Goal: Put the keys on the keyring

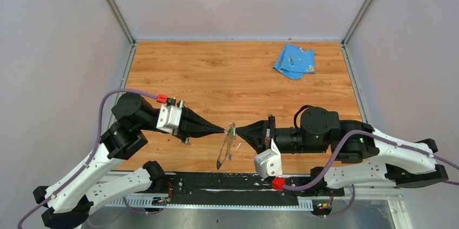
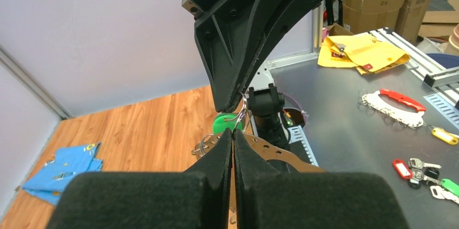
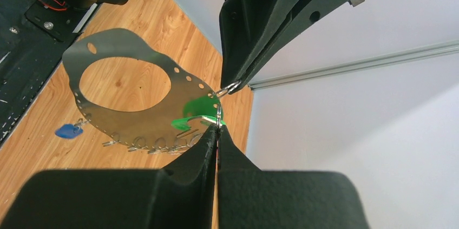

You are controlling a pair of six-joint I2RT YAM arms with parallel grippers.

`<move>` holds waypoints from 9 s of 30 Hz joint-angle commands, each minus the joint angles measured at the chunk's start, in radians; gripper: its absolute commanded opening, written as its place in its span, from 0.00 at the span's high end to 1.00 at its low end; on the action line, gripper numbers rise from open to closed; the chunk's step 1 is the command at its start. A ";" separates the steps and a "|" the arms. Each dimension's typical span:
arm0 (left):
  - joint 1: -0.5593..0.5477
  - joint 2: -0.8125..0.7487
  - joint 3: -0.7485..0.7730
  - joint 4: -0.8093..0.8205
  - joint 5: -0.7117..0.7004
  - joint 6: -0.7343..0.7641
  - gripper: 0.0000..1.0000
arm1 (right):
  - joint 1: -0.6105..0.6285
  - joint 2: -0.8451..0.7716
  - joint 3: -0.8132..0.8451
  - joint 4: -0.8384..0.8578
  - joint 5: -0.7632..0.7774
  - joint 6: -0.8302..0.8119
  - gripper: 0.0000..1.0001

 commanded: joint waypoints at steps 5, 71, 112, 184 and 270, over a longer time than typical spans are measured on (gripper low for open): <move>-0.003 -0.013 -0.008 0.048 -0.018 -0.020 1.00 | 0.023 0.002 -0.007 0.014 0.009 0.010 1.00; 0.491 0.311 -0.095 -0.643 -0.121 0.618 0.26 | -0.203 -0.077 -0.551 0.283 0.271 0.586 1.00; 0.585 0.399 -0.515 -0.649 -0.430 1.433 0.75 | -0.557 -0.023 -0.927 0.547 0.142 0.992 1.00; 0.227 0.107 0.078 -0.662 0.151 1.010 1.00 | -0.253 0.025 -0.299 0.443 -0.201 0.475 0.62; 0.217 -0.001 -0.203 -0.579 -0.145 0.828 0.65 | -0.518 -0.093 -0.879 0.170 0.158 1.575 0.00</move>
